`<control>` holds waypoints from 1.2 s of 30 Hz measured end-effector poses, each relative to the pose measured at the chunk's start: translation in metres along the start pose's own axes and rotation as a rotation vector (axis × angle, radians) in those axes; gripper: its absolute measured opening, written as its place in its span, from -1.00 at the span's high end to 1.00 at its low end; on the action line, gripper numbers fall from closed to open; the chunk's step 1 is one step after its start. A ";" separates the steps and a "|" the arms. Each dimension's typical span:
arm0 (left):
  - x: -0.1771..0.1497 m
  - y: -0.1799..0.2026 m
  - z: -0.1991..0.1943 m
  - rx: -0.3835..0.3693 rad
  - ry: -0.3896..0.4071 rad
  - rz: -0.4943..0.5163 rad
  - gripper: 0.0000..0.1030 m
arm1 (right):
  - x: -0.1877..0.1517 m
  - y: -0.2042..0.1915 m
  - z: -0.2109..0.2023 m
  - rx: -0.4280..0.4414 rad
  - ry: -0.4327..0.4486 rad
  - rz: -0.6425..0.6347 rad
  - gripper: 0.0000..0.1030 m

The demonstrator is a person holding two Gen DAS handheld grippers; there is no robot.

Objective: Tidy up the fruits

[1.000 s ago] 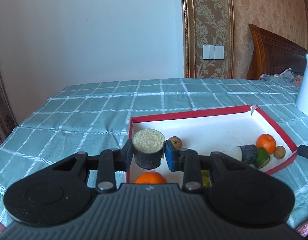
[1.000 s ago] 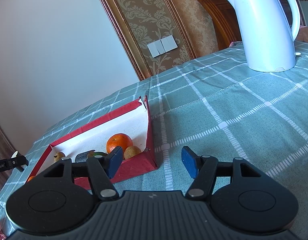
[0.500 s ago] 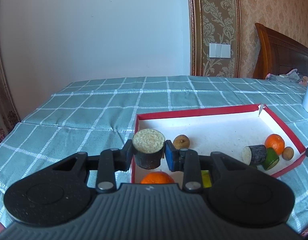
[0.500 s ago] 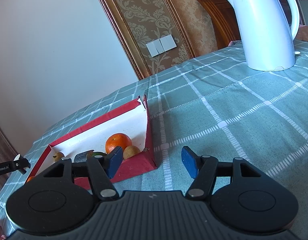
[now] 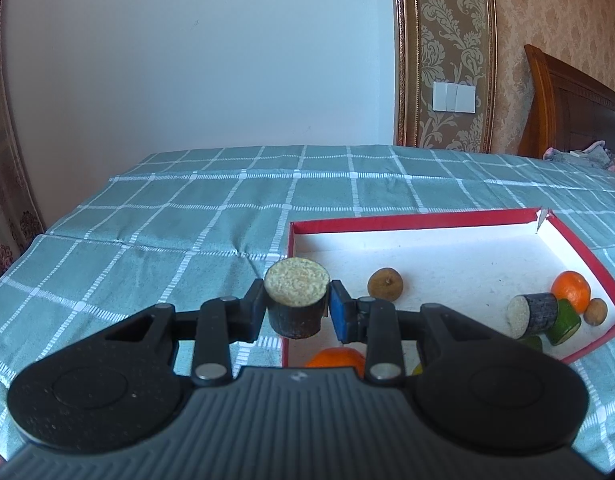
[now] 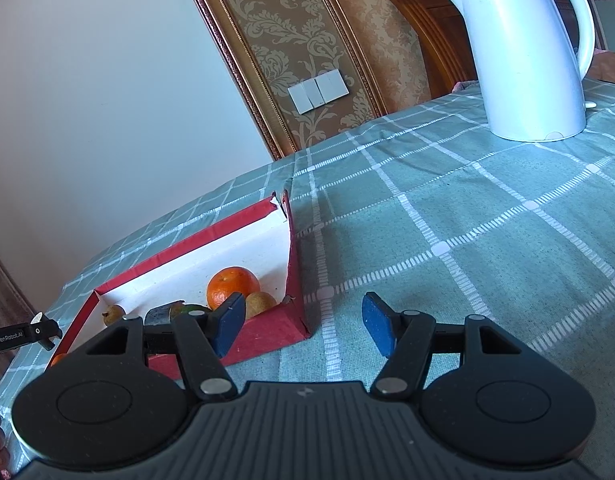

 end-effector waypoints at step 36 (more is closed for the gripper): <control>-0.003 0.020 -0.069 -0.019 0.072 0.001 -1.00 | -0.018 -0.102 -0.024 0.015 -0.008 -0.275 -0.57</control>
Point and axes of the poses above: each gripper's, at about its wrist camera, not at the fingertips, and z roughly the way its jaws point, y to its right, x to its top, the point moved 5 cm from there along z, roughly the way its jaws point, and after that the axes turned 7 degrees about x, right-handed, at the moved point
